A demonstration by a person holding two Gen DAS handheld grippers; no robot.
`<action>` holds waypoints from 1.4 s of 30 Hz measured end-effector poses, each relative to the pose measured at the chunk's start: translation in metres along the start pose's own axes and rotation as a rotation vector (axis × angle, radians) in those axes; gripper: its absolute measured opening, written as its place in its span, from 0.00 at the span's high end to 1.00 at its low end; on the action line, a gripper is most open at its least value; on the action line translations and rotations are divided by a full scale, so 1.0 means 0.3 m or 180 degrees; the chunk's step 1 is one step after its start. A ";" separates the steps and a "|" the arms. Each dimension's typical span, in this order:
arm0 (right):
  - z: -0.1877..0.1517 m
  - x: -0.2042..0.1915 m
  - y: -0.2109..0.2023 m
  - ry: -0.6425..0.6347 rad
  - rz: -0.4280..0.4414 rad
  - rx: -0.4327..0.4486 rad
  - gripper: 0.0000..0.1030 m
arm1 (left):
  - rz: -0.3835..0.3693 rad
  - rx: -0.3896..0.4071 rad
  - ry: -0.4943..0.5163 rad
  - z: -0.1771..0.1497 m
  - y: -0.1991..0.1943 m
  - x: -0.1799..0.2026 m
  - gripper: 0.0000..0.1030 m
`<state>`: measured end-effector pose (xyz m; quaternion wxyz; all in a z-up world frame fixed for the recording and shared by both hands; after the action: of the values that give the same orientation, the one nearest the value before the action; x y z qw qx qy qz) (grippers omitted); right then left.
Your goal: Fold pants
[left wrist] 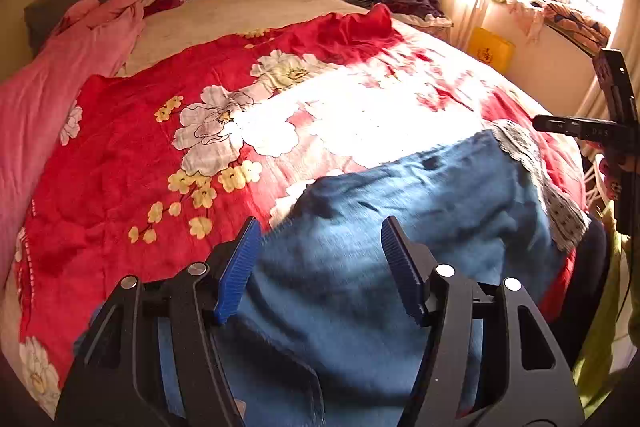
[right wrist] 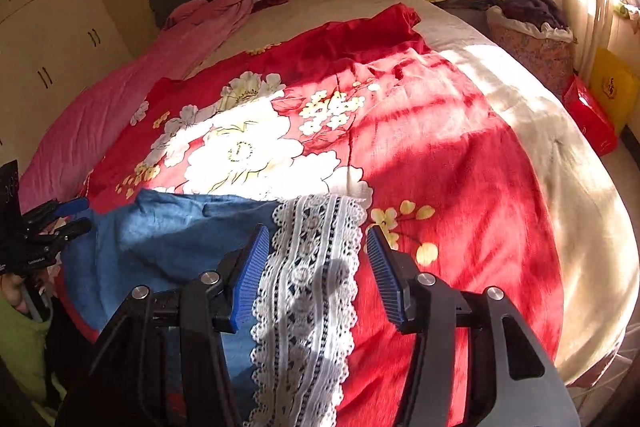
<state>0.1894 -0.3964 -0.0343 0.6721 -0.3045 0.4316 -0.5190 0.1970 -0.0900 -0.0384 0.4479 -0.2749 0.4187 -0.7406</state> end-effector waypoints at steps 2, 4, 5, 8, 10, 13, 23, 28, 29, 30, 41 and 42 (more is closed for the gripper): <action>0.029 0.028 0.071 0.0046 0.0038 -0.0124 0.51 | -0.0008 -0.0103 -0.0072 0.037 0.087 -0.016 0.47; 0.028 0.043 0.137 0.0094 0.0150 -0.0285 0.50 | -0.0166 -0.0248 -0.0127 0.046 0.173 -0.016 0.47; 0.024 0.047 0.167 0.0114 0.0217 -0.0344 0.50 | -0.0281 -0.0340 -0.0177 0.047 0.216 -0.012 0.47; 0.000 0.050 0.219 0.0128 0.0394 -0.0426 0.63 | -0.0510 -0.0474 -0.0221 0.024 0.274 0.030 0.70; -0.003 0.035 0.199 0.0034 0.0475 -0.0343 0.76 | -0.0483 -0.0461 -0.0155 0.016 0.267 0.052 0.96; 0.026 0.028 0.124 -0.0069 0.0505 -0.0110 0.87 | -0.0380 -0.0251 -0.0112 0.051 0.200 0.054 0.96; 0.153 0.039 0.247 -0.0423 -0.0143 -0.0216 0.88 | 0.0030 -0.0286 -0.0177 0.135 0.333 -0.009 0.95; 0.145 0.046 0.209 -0.0369 -0.0253 -0.0153 0.72 | -0.0010 -0.0295 -0.0276 0.105 0.330 -0.023 0.86; 0.142 0.044 0.164 -0.0349 -0.0242 -0.0059 0.67 | 0.0010 -0.0264 -0.0296 0.103 0.298 -0.028 0.82; 0.135 0.035 0.111 -0.0347 -0.0226 0.0046 0.66 | 0.0037 -0.0208 -0.0303 0.096 0.257 -0.034 0.70; -0.229 -0.191 -0.082 -0.0997 -0.0168 0.0046 0.56 | 0.0605 -0.0065 -0.0591 -0.257 -0.077 -0.139 0.37; -0.255 -0.221 -0.049 -0.1073 -0.0172 -0.0059 0.56 | 0.0763 -0.0203 -0.0604 -0.300 -0.057 -0.153 0.35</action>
<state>0.1086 -0.3339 -0.0381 0.7179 -0.4050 0.3091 -0.4745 0.1397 -0.0110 -0.0700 0.5616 -0.3058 0.4276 -0.6389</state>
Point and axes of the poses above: each gripper's, at about its wrist camera, not at the fingertips, and y roughly the way its jaws point, x to its right, z to its top, the point moved 7 cm from there along y, roughly the way its jaws point, and after that the axes turned 11 degrees about -x, right-handed, at the moved point
